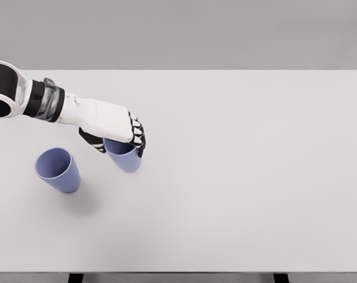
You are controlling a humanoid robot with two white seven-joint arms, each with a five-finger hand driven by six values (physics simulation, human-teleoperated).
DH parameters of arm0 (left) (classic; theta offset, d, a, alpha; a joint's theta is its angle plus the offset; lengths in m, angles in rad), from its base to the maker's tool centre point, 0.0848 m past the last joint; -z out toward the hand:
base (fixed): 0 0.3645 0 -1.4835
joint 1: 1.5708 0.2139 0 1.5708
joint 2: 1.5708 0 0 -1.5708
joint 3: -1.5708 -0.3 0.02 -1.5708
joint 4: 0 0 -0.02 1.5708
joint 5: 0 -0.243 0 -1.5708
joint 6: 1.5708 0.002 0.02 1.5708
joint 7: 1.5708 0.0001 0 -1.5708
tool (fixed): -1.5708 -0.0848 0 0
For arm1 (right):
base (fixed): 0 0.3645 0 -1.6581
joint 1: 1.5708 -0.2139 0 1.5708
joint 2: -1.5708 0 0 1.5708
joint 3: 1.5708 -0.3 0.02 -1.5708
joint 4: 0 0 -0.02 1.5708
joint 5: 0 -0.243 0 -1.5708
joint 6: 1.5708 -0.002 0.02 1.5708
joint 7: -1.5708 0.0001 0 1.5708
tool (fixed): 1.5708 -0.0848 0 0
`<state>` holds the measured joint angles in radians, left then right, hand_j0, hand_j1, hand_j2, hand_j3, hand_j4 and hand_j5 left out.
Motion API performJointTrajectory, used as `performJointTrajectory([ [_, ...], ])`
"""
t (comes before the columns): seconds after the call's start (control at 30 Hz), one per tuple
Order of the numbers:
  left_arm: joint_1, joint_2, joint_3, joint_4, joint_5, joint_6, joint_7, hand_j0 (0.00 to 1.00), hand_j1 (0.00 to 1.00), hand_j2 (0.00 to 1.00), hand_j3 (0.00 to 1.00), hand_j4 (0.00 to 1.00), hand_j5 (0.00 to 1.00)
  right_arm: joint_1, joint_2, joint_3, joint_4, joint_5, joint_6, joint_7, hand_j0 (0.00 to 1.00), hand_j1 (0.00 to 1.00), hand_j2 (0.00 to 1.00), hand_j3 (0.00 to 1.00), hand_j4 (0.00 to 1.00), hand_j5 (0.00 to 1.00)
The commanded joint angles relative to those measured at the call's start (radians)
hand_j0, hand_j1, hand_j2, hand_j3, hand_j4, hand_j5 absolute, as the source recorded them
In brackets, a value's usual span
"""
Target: Place the right cup on the left cup with left arm
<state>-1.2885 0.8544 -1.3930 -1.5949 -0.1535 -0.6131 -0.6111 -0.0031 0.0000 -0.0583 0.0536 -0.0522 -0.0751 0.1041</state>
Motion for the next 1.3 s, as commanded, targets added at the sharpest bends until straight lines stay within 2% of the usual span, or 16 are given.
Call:
performJointTrajectory([
  [0.0, 0.0, 0.021, 0.014, -0.01, 0.005, 0.002, 0.0, 0.7, 0.7, 0.7, 0.7, 0.7, 0.7, 0.0, 0.0, 0.0, 0.0, 0.0, 0.0, 0.0, 1.0, 1.0, 1.0, 1.0, 1.0, 1.0],
  [0.57, -0.06, 0.15, 0.031, -0.115, 0.051, 0.002, 0.0, 0.7, 0.7, 0.7, 0.7, 0.7, 0.7, 0.0, 0.0, 0.0, 0.0, 0.0, 0.0, 0.0, 1.0, 1.0, 1.0, 1.0, 1.0, 1.0],
  [1.03, -0.118, 0.235, 0.032, -0.149, 0.072, 0.002, 0.0, 0.69, 0.69, 0.69, 0.69, 0.69, 0.69, 0.0, 0.0, 0.0, 0.0, 0.0, 0.0, 0.0, 1.0, 1.0, 1.0, 1.0, 1.0, 1.0],
  [1.27, -0.129, 0.275, 0.031, -0.154, 0.088, 0.002, 0.0, 0.69, 0.69, 0.69, 0.69, 0.69, 0.69, 0.0, 0.0, 0.0, 0.0, 0.0, 0.0, 0.0, 1.0, 1.0, 1.0, 1.0, 1.0, 1.0],
])
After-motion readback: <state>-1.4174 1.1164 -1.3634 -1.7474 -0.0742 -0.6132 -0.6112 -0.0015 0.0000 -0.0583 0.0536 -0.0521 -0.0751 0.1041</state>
